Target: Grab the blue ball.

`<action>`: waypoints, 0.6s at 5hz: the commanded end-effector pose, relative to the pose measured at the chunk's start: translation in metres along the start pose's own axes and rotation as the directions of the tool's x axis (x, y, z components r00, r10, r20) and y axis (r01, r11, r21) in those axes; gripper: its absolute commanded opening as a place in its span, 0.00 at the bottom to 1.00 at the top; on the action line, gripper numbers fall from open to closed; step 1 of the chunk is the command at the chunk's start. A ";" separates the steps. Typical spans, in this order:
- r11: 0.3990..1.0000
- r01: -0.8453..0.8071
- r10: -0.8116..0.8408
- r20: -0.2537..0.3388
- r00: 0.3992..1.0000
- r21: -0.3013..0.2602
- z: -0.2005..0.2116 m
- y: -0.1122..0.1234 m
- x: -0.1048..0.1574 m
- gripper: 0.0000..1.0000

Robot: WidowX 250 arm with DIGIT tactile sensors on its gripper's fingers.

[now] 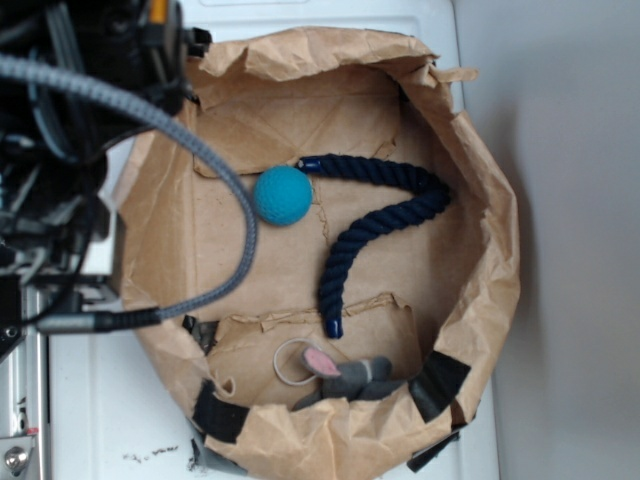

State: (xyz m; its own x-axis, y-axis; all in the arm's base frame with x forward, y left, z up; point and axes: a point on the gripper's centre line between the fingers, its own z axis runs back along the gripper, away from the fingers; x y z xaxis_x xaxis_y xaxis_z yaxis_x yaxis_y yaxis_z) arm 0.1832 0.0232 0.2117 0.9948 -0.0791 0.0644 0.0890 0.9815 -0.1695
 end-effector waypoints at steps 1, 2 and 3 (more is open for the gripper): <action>1.000 -0.004 0.004 0.040 0.999 0.015 0.010 0.002 0.004 1.00; 1.000 -0.004 0.004 0.040 0.999 0.015 0.010 0.002 0.004 1.00; 0.999 0.033 -0.033 0.051 0.998 0.016 -0.009 0.014 0.037 1.00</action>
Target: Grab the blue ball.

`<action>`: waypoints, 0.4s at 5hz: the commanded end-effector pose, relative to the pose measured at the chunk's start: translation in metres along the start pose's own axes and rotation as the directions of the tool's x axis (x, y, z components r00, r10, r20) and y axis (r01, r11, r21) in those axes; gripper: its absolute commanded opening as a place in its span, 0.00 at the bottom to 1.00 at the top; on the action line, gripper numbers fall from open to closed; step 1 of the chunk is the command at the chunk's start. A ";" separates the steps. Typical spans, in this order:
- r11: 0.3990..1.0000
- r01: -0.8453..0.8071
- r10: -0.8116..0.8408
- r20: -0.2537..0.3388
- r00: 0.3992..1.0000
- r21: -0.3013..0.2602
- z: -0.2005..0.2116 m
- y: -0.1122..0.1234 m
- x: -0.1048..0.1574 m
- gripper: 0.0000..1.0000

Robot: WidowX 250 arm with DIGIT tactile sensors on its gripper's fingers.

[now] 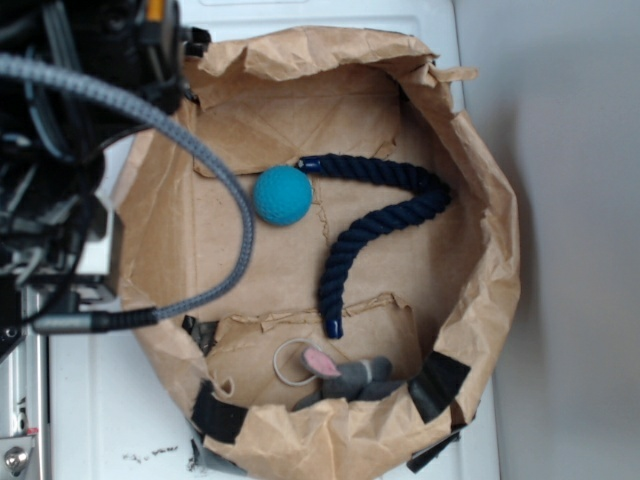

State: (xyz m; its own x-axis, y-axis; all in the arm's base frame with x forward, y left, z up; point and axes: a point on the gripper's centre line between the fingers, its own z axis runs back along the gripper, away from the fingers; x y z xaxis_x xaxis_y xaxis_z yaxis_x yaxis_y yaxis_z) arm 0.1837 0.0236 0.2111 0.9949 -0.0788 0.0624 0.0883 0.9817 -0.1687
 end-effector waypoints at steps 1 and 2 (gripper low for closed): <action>0.995 0.086 -0.089 0.065 0.994 0.050 -0.032 0.026 0.056 1.00; 0.992 0.126 -0.128 0.081 0.988 0.026 -0.050 0.030 0.070 1.00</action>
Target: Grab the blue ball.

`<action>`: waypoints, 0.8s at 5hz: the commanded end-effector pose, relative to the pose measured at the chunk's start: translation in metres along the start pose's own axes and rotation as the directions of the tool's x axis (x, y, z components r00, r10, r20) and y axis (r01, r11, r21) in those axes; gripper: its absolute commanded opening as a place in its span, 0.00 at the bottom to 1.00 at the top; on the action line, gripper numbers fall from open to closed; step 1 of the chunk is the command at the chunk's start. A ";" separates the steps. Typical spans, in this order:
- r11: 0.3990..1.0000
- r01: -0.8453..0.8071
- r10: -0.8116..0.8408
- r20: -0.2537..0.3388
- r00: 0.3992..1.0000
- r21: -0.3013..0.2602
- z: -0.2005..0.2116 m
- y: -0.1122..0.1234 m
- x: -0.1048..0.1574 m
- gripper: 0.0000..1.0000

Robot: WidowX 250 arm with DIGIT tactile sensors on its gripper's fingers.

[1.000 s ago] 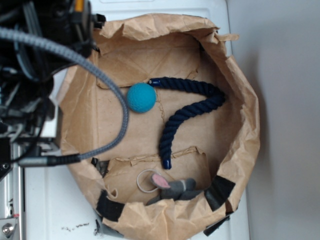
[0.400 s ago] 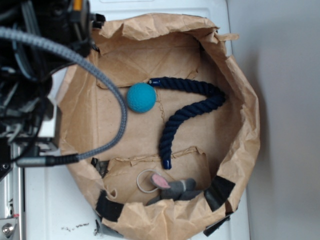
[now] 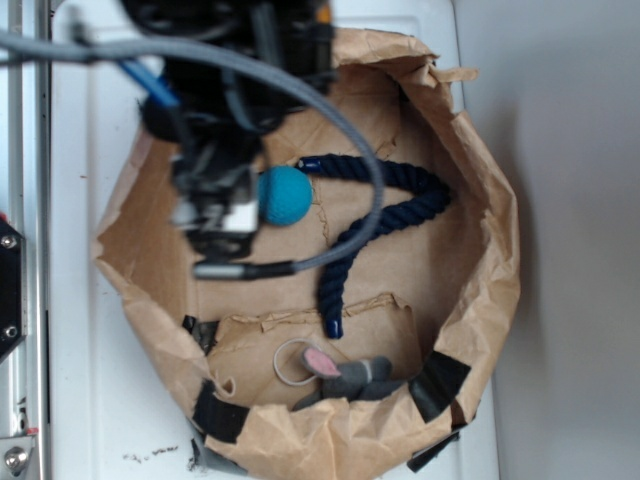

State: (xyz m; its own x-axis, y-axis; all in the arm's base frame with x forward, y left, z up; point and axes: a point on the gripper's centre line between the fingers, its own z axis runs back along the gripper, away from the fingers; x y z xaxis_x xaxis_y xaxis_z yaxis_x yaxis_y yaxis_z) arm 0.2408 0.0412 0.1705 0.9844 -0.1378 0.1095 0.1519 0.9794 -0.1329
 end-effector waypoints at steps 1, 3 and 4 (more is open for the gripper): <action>0.994 0.108 -0.108 0.038 0.993 -0.018 -0.044 -0.005 0.020 1.00; 0.995 0.099 -0.099 0.028 0.995 0.008 -0.078 -0.009 0.022 1.00; 0.995 0.099 -0.099 0.028 0.995 0.008 -0.078 -0.009 0.022 1.00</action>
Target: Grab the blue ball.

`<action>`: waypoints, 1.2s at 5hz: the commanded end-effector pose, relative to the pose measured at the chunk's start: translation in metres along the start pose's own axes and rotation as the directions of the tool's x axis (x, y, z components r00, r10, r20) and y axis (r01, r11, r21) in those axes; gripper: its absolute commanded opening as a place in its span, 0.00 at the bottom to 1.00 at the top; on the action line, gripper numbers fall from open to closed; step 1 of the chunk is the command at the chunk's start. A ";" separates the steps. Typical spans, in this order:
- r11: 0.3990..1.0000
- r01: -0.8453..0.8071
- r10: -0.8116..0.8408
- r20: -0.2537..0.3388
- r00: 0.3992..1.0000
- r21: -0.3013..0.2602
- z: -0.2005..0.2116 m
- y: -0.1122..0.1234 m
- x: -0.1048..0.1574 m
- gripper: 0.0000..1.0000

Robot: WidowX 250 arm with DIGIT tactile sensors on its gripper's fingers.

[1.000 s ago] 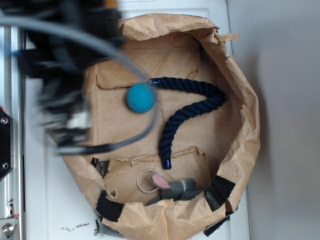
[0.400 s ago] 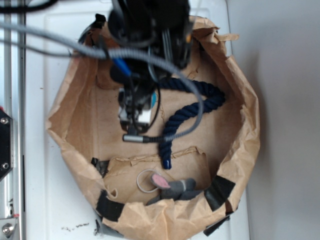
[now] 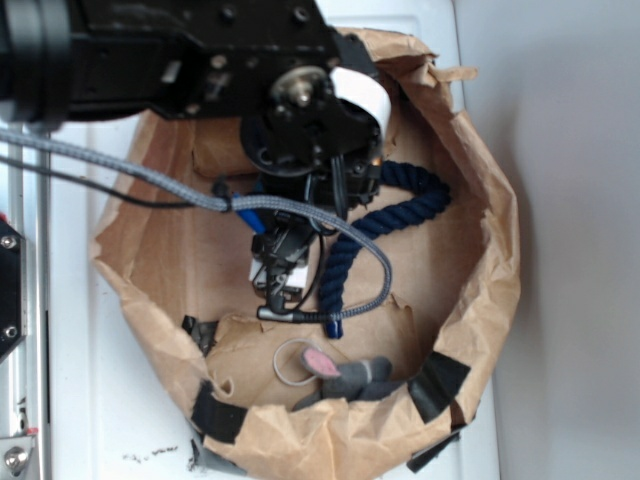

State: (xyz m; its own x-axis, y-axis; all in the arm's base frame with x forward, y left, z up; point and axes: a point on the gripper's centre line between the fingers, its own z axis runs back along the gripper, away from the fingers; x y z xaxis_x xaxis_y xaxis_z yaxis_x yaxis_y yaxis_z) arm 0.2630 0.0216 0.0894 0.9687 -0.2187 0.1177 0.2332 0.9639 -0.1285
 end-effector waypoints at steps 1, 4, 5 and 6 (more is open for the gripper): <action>1.000 0.017 -0.017 0.030 0.999 0.013 0.007 -0.003 0.007 1.00; 1.000 0.019 -0.020 -0.033 0.999 -0.013 0.003 0.033 0.013 1.00; 0.999 0.027 -0.027 -0.026 0.999 0.019 0.003 0.035 0.009 1.00; 0.997 0.042 -0.040 -0.041 0.998 0.061 -0.008 0.030 0.001 1.00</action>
State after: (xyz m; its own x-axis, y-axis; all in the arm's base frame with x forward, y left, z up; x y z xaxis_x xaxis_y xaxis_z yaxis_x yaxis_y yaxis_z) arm 0.2641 0.0539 0.0607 0.9689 -0.2461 0.0236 0.2473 0.9644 -0.0937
